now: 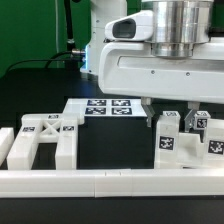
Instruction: Assemble chair
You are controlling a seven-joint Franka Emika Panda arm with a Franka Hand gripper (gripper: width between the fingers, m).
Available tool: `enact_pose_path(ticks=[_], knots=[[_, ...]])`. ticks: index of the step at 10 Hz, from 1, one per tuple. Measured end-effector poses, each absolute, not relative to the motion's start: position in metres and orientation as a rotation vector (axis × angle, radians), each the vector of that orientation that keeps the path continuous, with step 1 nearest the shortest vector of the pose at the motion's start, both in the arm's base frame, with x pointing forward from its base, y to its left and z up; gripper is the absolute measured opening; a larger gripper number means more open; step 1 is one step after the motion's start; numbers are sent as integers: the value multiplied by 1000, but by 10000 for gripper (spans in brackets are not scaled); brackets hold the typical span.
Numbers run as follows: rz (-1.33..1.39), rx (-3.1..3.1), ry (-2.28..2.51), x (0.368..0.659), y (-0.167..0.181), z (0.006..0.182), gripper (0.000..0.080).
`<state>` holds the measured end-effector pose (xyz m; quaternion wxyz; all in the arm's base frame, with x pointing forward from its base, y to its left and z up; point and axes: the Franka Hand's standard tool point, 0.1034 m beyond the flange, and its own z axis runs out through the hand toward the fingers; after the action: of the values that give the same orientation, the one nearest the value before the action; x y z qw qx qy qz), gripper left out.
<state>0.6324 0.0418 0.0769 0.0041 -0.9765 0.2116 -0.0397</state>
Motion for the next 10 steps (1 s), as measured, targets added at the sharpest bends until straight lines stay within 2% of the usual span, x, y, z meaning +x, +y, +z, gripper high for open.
enact_pose_path(ticks=[1,2,4,5,6,7,8,10], knots=[[-113,-3052,708,631,40,77,349],[-114,-3049,714,631,40,77,349],[-134,-3048,684,634,38,88,594],[-145,-3041,682,635,38,95,594],[-159,-3030,680,634,40,107,638],[-170,-3018,677,630,43,120,646],[-168,-3008,691,623,46,126,646],[-162,-3005,705,620,48,126,649]])
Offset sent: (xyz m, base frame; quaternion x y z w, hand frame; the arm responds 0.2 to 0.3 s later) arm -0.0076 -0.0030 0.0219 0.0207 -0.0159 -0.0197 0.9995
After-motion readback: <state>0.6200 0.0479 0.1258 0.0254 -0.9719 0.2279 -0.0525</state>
